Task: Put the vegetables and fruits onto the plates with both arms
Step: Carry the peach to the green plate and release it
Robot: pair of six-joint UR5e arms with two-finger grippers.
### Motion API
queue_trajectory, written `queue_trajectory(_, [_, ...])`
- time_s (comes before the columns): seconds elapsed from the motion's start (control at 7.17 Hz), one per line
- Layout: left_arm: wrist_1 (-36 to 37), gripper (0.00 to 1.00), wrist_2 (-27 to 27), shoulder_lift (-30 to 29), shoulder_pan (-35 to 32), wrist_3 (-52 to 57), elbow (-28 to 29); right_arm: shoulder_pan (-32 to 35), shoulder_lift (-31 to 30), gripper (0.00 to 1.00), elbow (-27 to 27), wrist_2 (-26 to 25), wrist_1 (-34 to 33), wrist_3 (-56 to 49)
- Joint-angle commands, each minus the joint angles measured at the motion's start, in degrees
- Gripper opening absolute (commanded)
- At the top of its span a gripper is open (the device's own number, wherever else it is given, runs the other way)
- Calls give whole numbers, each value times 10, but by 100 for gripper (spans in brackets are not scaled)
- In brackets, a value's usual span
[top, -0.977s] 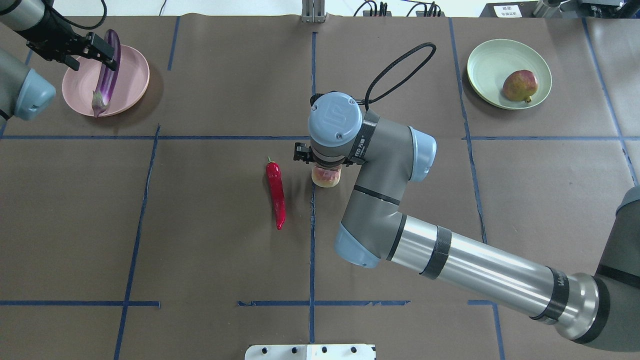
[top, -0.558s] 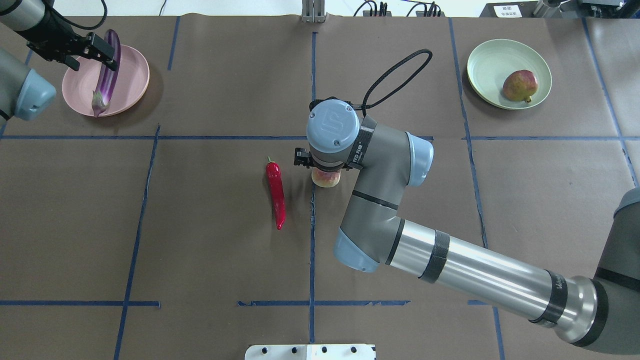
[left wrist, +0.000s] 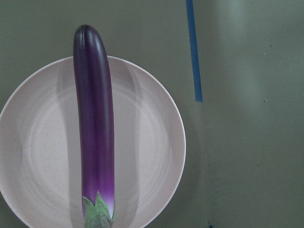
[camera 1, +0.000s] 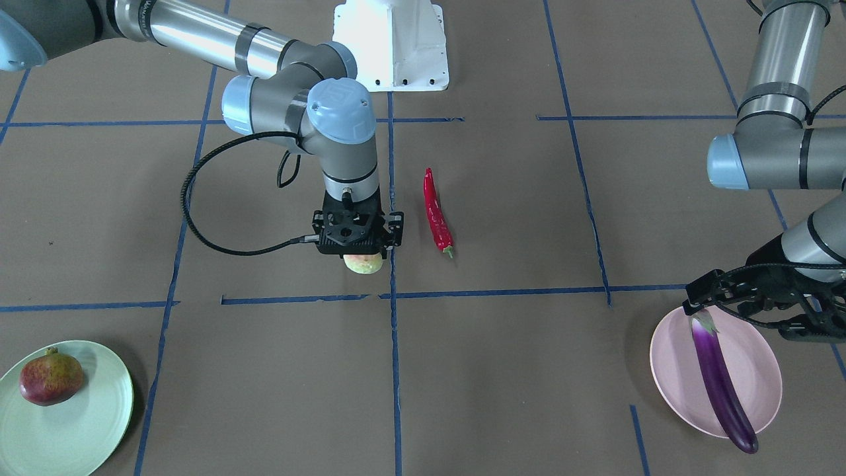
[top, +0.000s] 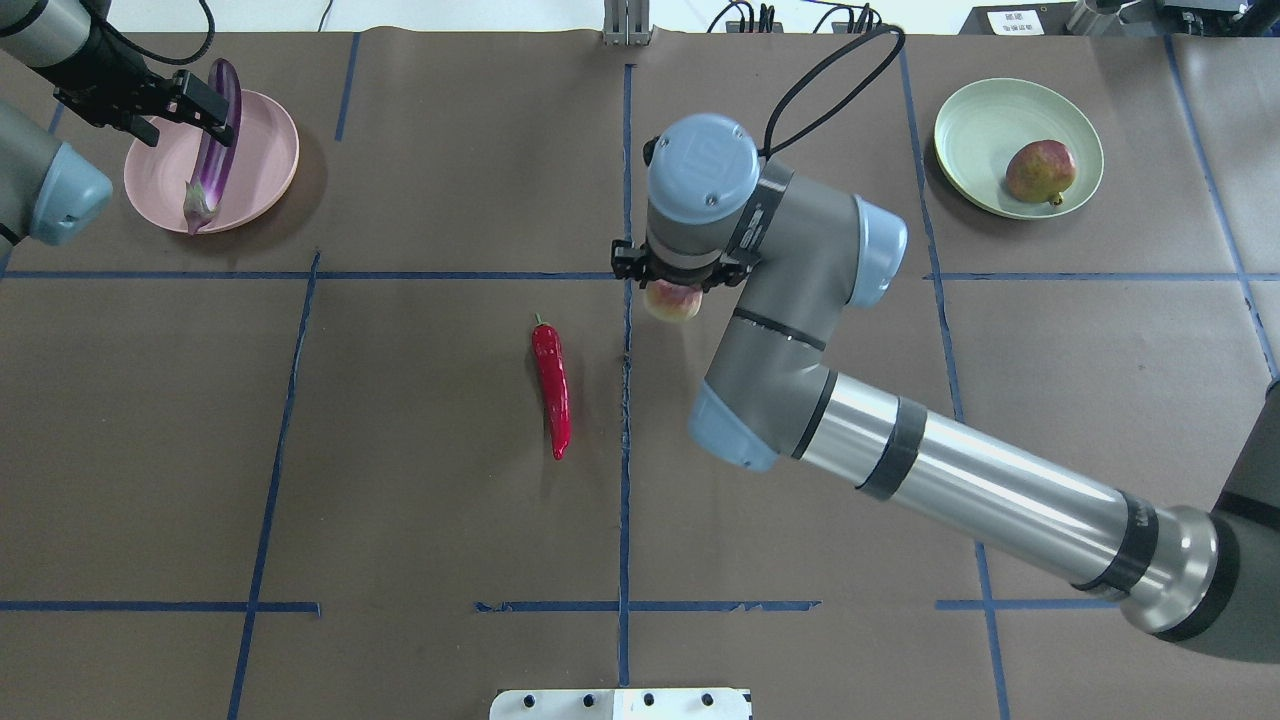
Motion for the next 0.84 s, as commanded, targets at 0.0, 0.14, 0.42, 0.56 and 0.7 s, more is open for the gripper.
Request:
queue_trajectory(0.0, [0, 100, 0, 0, 5, -2, -1, 101, -22, 3, -30, 51, 1, -154])
queue_trajectory(0.14, [-1, 100, 0, 0, 9, -11, -1, 150, -32, 2, -72, 64, 6, -254])
queue_trajectory(0.42, [-1, 100, 0, 0, 15, -12, -8, 225, -33, 2, -186, 109, 65, -381])
queue_trajectory(0.56, [-1, 100, 1, 0, 15, -12, -9, 228, -34, 2, -250, 108, 141, -384])
queue_trajectory(0.7, [-1, 100, 1, 0, 15, -12, -9, 228, -35, 2, -282, 106, 169, -387])
